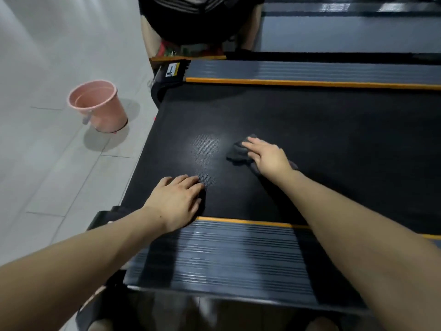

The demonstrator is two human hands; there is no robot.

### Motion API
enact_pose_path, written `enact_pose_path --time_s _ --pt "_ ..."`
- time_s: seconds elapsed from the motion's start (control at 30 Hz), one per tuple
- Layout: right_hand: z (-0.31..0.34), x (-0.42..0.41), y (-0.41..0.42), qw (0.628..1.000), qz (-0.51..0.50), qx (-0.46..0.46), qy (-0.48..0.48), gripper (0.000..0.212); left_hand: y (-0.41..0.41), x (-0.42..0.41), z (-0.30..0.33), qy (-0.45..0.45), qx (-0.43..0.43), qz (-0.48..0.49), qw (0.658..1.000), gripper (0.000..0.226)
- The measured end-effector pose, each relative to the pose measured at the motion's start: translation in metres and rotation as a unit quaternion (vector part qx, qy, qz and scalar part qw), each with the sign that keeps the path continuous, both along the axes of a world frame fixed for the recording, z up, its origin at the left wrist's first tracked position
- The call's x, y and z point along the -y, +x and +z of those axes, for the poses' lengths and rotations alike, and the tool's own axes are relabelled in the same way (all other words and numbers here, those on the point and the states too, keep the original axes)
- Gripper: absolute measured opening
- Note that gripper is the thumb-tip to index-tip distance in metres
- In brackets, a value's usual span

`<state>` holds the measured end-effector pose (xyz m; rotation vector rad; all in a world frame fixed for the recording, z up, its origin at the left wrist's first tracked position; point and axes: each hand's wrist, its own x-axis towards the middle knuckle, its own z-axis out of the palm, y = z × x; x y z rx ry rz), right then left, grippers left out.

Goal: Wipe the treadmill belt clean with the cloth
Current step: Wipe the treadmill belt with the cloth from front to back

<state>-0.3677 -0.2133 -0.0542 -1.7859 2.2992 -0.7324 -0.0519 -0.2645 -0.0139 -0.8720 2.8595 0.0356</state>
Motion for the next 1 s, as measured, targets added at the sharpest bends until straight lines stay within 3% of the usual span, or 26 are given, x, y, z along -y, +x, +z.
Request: enact_pose_path --time_s 0.07,0.17,0.3,0.43,0.5,0.63,0.73,0.83,1.0 --pt "0.002 -0.01 0.016 1.0 0.002 0.018 0.007 0.036 0.003 -0.008 0.005 0.01 -0.006 0.017 1.0 0.063" --pt "0.004 -0.06 0.041 0.982 0.181 0.044 0.021 0.036 0.009 -0.015 0.006 0.022 -0.006 0.042 0.999 0.058" --pt "0.007 -0.103 0.051 0.955 0.284 0.072 0.054 0.034 0.021 -0.015 0.007 0.036 -0.002 0.054 0.998 0.056" --pt "0.006 -0.064 0.045 0.964 0.262 0.043 0.021 0.031 0.033 -0.015 0.009 0.031 0.007 0.059 0.998 0.046" --pt "-0.002 -0.032 0.05 0.981 0.193 0.023 0.002 0.032 0.037 -0.014 0.013 0.033 0.009 0.066 0.997 0.047" --pt "-0.002 0.004 0.074 0.997 0.02 0.068 -0.009 0.031 0.043 -0.009 0.02 0.035 0.0 0.081 0.996 0.045" --pt "0.003 -0.024 0.081 0.986 0.149 0.068 -0.009 0.03 0.045 -0.005 0.024 0.037 -0.007 0.095 0.995 0.044" --pt "0.011 -0.067 0.077 0.956 0.274 0.08 0.067 0.034 0.048 -0.003 0.025 0.034 -0.015 0.084 0.996 0.043" --pt "0.024 -0.081 0.076 0.953 0.282 0.071 0.084 0.037 0.054 0.001 0.029 0.029 -0.007 0.067 0.997 0.043"
